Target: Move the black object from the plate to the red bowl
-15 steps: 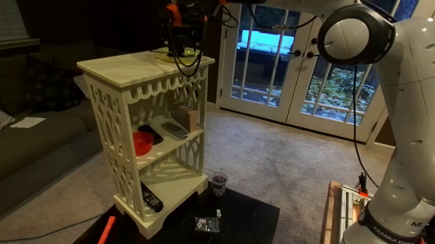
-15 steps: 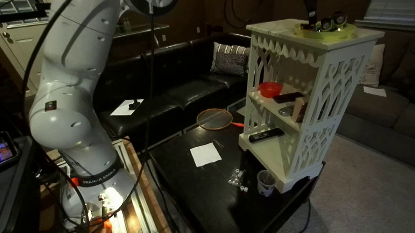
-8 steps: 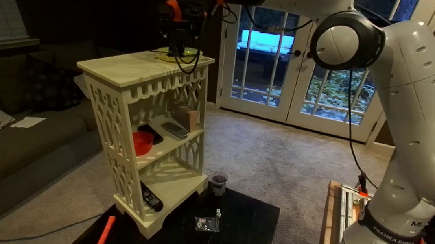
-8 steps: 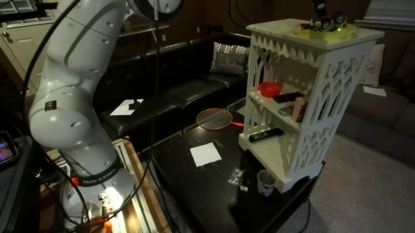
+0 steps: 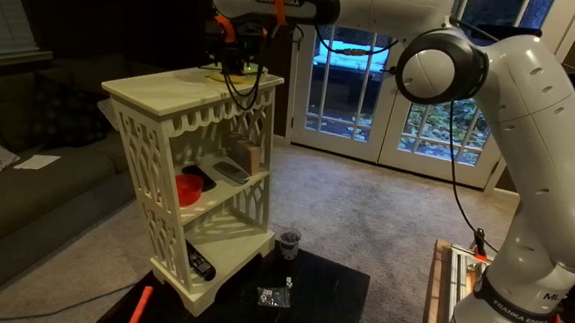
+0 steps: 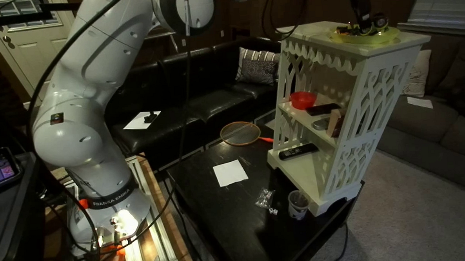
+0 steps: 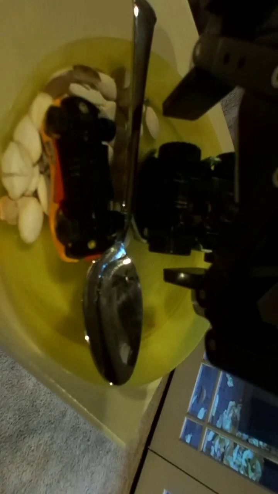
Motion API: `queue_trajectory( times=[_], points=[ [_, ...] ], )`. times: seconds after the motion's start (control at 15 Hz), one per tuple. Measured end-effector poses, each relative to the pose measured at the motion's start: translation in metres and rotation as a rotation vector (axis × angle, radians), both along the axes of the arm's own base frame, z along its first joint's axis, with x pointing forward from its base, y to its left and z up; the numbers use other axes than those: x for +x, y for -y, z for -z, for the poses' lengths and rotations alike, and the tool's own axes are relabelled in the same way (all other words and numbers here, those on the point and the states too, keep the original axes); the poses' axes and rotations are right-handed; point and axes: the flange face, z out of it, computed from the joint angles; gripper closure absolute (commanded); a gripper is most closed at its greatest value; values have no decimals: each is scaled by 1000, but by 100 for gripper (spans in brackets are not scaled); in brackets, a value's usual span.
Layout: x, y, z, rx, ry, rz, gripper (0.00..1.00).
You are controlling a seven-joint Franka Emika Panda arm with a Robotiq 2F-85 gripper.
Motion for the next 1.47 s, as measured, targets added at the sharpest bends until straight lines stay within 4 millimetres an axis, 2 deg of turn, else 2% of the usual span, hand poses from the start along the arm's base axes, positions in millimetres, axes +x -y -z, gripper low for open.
queue_trajectory(
  times=[0.07, 0.33, 0.53, 0.73, 1.13, 1.27, 1.47],
  points=[
    [1, 1, 2, -3, 2, 0, 29],
    [4, 6, 5, -17, 3, 12, 56],
    [4, 10, 3, -23, 9, 18, 58],
    [3, 6, -10, -27, 41, 11, 58],
    [-9, -15, -59, -25, 130, -22, 58],
    [-18, -20, -76, -13, 131, -45, 58],
    [-40, -26, -106, 33, 78, -171, 58]
  ],
)
